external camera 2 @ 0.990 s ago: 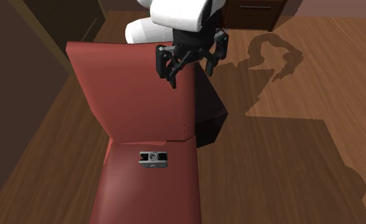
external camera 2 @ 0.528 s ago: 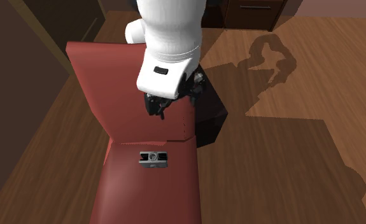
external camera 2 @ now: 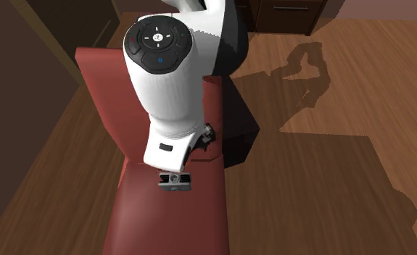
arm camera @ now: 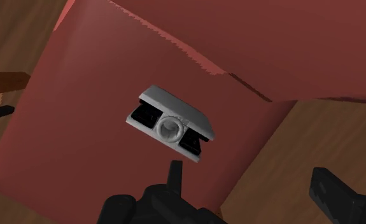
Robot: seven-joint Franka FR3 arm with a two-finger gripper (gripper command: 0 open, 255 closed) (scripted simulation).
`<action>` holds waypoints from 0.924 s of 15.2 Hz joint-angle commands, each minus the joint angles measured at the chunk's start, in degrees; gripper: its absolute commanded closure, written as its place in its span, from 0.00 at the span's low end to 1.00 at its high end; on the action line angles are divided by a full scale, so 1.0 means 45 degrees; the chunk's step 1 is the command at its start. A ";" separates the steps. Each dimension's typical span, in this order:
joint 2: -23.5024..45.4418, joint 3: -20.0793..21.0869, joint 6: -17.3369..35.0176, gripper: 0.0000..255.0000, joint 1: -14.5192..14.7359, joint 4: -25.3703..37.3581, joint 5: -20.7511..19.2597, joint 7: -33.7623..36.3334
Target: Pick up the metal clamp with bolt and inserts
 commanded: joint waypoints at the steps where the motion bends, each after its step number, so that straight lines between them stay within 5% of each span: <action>1: 0.0861 -0.0282 0.0855 0.00 0.0000 -0.0070 -0.0018 -0.0459; 6: 0.3410 -0.1005 0.2744 0.00 0.0003 0.0340 0.0296 -0.1893; 14: 0.4773 -0.1108 0.4286 0.00 0.0060 0.0104 0.0742 -0.2314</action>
